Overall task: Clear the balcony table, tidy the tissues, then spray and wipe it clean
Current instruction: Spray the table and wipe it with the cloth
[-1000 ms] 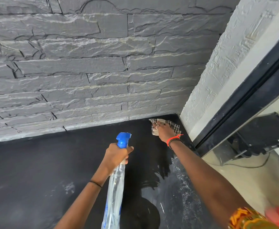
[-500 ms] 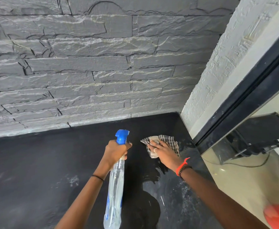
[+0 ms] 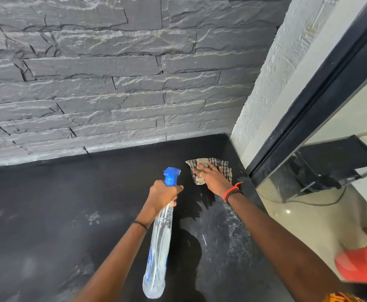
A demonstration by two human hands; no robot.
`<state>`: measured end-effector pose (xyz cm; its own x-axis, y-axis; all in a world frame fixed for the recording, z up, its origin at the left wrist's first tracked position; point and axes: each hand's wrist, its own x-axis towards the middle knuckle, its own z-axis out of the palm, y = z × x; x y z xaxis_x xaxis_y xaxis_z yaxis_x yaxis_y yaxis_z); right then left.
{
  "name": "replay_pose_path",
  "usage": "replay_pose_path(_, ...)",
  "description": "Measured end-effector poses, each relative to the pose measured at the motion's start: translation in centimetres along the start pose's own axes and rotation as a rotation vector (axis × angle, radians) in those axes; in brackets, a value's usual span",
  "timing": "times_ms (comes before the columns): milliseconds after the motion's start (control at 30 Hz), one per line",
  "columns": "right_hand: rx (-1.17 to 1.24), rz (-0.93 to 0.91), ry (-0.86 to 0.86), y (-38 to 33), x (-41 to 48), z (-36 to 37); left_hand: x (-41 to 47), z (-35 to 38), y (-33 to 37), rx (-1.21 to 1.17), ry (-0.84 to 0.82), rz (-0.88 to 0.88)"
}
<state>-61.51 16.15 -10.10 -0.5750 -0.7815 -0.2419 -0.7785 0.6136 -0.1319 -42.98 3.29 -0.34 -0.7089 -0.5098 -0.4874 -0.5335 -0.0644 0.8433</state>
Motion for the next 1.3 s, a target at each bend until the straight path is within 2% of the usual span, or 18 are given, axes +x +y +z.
replay_pose_path(100, -0.041, -0.161, -0.034, 1.6, -1.4, 2.2, -0.7, 1.0, -0.1, -0.01, -0.019, -0.01)
replay_pose_path(167, -0.076, -0.204, -0.064, 3.8, -2.1, 3.1, -1.2, 1.3, -0.1, -0.009, -0.034, -0.007)
replay_pose_path(400, -0.009, 0.006, 0.039, 7.8, -4.0, 0.1, -2.6, 2.2, -1.3, 0.036, -0.068, -0.026)
replay_pose_path(767, 0.027, 0.094, -0.034, 7.8, -3.3, 0.7, -5.3, 3.8, -3.1, 0.077, -0.092, -0.101)
replay_pose_path(1033, 0.036, 0.12, -0.035, 7.5, -2.8, 2.0, -6.4, 3.9, -3.5, 0.059, -0.086, -0.066)
replay_pose_path(1133, 0.027, 0.103, -0.022, 5.5, -2.9, 2.0, -6.6, 3.0, -3.9, 0.039, -0.027, -0.024)
replay_pose_path(1300, 0.034, -0.035, -0.032, -3.8, -5.0, 1.2, -6.2, 0.6, -5.1, -0.059, 0.029, -0.072)
